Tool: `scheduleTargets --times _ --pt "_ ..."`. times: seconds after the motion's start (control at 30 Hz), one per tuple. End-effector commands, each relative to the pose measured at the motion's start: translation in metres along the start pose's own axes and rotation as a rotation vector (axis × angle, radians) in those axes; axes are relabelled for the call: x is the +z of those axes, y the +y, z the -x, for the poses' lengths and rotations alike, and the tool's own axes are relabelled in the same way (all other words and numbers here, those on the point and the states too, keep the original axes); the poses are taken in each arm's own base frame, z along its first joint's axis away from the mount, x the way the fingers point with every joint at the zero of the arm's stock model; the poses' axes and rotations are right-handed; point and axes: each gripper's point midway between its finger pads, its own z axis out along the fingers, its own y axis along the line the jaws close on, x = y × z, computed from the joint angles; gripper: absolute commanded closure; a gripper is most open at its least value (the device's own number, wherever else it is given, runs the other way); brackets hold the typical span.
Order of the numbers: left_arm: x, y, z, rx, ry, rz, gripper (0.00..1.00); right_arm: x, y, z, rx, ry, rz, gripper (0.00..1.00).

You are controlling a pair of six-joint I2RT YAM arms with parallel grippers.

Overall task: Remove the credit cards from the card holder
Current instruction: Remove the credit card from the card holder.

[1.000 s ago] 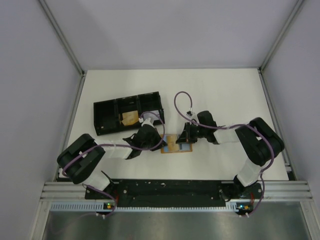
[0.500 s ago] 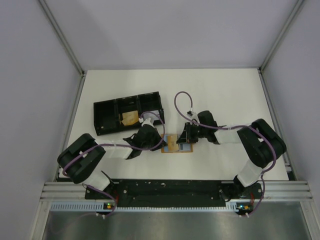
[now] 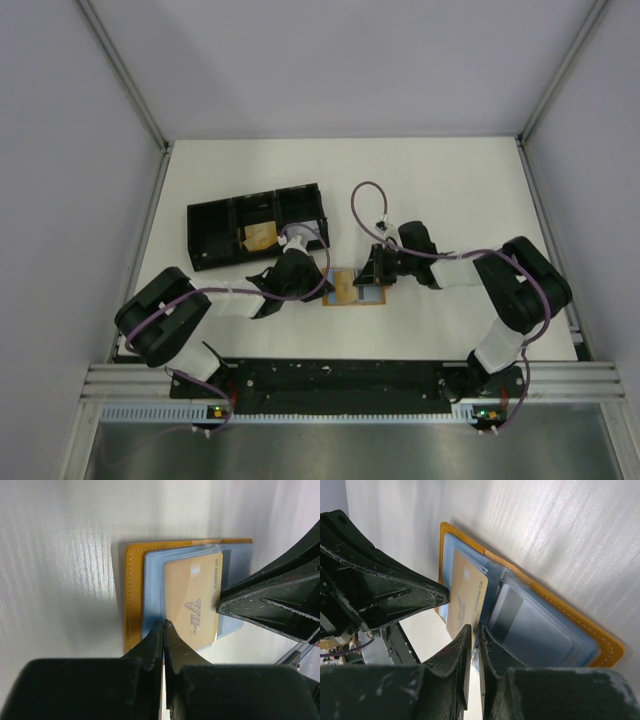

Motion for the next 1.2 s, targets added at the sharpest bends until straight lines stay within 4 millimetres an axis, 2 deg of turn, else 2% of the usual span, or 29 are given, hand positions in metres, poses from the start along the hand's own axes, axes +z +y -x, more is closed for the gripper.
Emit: scheduleTargets --times 0.0,0.2,0.3,0.57,0.73,0.83,0.87,1.03,1.17 --pt "-0.002 0.019 -0.003 0.003 -0.006 0.062 1.0 0.002 0.003 0.004 -0.012 -0.014 0.043 0.89" --pt "-0.003 0.019 -0.003 0.001 -0.008 0.059 1.0 0.004 0.004 0.004 -0.01 -0.01 0.055 0.92" --pt "-0.003 0.019 -0.003 0.0 -0.008 0.059 1.0 0.004 0.003 0.003 -0.01 -0.007 0.055 1.0" --pt "-0.005 0.023 -0.005 -0.008 -0.008 0.066 1.0 -0.01 -0.014 0.009 0.021 -0.037 -0.003 1.0" --pt "-0.006 0.019 -0.003 -0.006 -0.012 0.054 1.0 -0.011 -0.012 0.009 0.02 -0.037 0.008 1.0" --pt "-0.009 0.008 0.003 -0.006 -0.031 0.021 1.0 -0.011 -0.012 0.009 0.018 -0.036 0.012 1.0" --pt "-0.012 -0.001 0.002 -0.005 -0.017 -0.019 1.0 -0.01 -0.011 0.009 0.017 -0.036 0.015 1.0" --pt "-0.019 -0.027 0.016 0.013 -0.051 -0.09 0.92 -0.01 -0.008 0.009 0.015 -0.032 0.035 1.0" --pt "-0.015 -0.035 0.021 0.024 -0.054 -0.103 0.94 -0.009 -0.006 0.01 0.018 -0.038 0.046 0.95"
